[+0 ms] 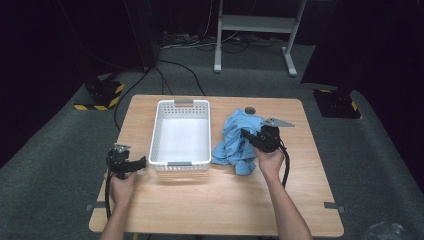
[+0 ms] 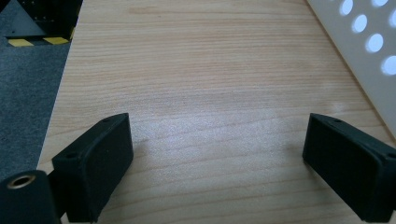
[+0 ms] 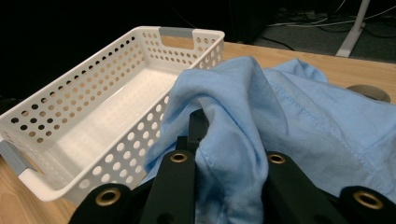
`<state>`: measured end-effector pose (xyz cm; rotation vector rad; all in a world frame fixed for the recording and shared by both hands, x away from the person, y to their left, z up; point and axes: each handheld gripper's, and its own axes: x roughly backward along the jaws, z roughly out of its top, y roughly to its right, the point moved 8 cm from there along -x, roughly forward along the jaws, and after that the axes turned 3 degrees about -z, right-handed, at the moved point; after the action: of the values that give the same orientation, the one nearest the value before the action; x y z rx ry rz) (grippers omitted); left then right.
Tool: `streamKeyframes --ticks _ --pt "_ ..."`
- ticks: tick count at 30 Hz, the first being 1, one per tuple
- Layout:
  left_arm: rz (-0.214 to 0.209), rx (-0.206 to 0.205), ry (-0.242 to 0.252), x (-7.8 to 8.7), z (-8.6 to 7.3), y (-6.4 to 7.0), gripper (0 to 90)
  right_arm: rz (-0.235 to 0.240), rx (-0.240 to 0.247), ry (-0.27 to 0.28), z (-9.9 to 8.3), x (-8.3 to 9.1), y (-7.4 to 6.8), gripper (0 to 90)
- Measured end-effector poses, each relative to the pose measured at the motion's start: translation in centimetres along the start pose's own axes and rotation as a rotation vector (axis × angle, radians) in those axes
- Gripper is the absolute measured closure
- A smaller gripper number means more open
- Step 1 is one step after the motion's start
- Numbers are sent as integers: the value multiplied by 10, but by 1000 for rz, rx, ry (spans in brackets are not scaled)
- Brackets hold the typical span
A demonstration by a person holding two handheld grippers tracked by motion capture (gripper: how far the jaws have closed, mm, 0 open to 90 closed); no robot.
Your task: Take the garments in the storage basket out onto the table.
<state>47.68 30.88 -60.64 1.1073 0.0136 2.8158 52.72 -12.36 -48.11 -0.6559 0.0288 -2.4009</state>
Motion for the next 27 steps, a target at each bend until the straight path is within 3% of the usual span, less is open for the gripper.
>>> streamKeyframes --ticks 12,27 --pt "0 0 0 0 0 0 87 4 -6 -40 -14 -2 2 808" --pt "0 1 0 0 0 0 87 -26 -10 -131 -33 -15 5 757"
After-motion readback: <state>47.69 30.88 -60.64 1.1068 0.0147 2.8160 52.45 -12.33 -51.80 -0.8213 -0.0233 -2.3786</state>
